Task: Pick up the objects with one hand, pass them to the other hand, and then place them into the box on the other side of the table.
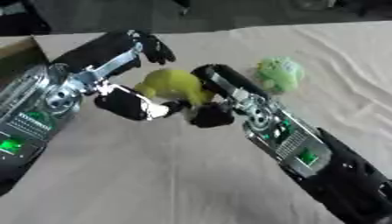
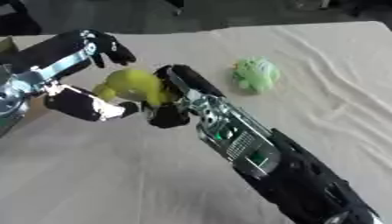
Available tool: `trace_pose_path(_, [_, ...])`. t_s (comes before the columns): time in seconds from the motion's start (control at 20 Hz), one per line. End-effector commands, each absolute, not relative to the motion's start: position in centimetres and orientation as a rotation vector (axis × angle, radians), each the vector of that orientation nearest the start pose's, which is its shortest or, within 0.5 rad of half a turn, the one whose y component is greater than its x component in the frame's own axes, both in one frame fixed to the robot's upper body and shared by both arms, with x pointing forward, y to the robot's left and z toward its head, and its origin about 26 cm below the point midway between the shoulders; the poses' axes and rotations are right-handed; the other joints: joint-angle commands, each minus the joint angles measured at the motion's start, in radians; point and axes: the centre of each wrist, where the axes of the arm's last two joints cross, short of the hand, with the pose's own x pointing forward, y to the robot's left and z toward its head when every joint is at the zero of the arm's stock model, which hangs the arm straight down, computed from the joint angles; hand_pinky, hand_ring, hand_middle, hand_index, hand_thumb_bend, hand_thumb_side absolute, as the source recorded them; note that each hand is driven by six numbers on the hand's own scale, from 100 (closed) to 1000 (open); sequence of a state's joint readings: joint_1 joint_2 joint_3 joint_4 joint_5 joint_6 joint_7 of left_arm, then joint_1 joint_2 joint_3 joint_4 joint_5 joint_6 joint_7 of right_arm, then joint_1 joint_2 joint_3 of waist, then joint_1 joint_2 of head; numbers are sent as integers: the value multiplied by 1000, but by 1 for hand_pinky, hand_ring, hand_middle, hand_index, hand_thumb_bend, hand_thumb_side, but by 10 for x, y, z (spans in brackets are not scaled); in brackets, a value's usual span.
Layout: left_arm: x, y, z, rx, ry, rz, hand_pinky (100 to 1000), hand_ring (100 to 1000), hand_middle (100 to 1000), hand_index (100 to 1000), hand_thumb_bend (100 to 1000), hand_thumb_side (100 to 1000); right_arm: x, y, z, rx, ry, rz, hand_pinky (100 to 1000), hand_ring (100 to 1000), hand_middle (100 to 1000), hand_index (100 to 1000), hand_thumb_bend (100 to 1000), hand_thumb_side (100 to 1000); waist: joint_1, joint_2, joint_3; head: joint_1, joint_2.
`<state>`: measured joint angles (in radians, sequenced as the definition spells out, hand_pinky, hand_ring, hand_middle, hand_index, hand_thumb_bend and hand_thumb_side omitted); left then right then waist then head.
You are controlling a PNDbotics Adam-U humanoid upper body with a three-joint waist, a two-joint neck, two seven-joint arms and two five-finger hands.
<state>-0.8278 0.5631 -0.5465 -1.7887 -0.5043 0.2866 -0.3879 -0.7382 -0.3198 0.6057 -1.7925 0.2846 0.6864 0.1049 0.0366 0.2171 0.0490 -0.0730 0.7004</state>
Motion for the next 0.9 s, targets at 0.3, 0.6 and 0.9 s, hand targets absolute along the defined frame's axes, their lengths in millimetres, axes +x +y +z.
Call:
trace_pose_path(0.3, [342, 144, 265, 712, -1758, -1604, 665, 734, 671, 799, 532, 280, 311, -85, 226, -312, -1731, 1088, 658, 458, 375, 447, 100, 100, 0, -15, 0, 3, -9])
trace_pose_path(0.6, [343, 141, 264, 719, -1773, -1578, 643, 716, 640, 776, 397, 278, 310, -85, 227, -313, -1731, 1093, 655, 457, 374, 445, 100, 100, 0, -14, 0, 4, -10])
trace_pose_path(0.9, [340, 139, 265, 679, -1846, -1543, 633, 711, 634, 772, 463, 342, 310, -85, 227, -318, -1725, 1090, 653, 456, 373, 444, 100, 100, 1, -14, 0, 3, -9])
